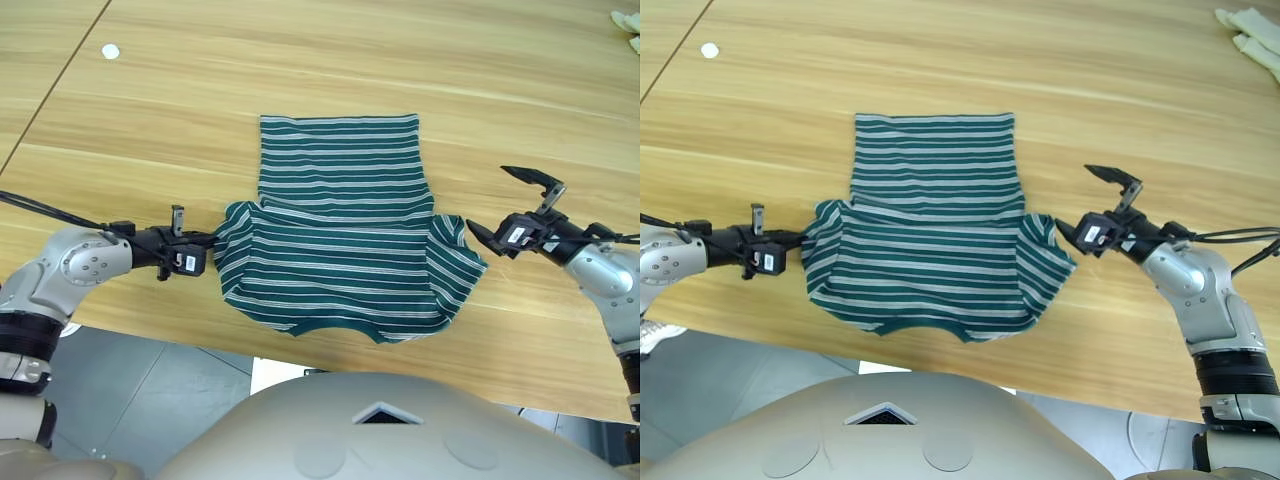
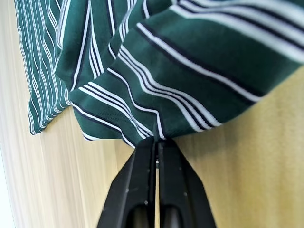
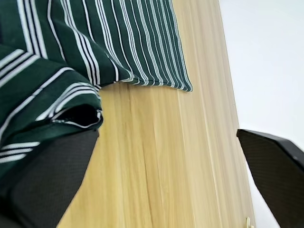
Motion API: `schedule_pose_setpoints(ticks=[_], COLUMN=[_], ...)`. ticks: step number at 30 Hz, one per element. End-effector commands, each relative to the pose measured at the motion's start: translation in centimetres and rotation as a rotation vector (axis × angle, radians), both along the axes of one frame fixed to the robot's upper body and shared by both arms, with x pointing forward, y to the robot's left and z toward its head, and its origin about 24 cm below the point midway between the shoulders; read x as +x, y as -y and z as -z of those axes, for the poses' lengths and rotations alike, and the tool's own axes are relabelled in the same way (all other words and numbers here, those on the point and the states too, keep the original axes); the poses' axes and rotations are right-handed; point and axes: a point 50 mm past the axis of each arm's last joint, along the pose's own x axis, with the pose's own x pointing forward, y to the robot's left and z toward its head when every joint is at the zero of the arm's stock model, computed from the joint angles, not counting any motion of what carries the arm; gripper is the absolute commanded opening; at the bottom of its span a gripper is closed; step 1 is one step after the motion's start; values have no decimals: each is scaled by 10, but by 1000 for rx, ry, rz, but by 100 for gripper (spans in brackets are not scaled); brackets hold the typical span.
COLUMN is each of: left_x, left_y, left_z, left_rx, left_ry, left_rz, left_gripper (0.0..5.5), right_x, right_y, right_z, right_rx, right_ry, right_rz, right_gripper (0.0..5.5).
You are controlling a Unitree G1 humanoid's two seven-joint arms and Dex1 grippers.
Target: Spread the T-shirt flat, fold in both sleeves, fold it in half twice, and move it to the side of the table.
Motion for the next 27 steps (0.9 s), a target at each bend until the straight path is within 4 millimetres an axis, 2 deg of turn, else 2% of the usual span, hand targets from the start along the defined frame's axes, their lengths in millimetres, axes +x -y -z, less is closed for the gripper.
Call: schedule_pose_setpoints(ticks=[1,8,19,27], left_x=[3,7,-7,-4], left_y=[2,4,-6,33], left_z=[-3,-24,-21,-30], left_rx=[-5,-73,-44,-263], left_ry=[17,55,-3,96], left_rz=[15,4,-1,111], left_gripper=[2,2,2,2], right_x=[-1,-1,-2,-1], right_y=[-1,-2,-1,-1], right_z=[1,-1,-2,-4], right_rx=[5,6,4,1], right_ry=[-6,0,3,7], right_rz=[-6,-9,-13,-17], right_gripper=[540,540,540,540])
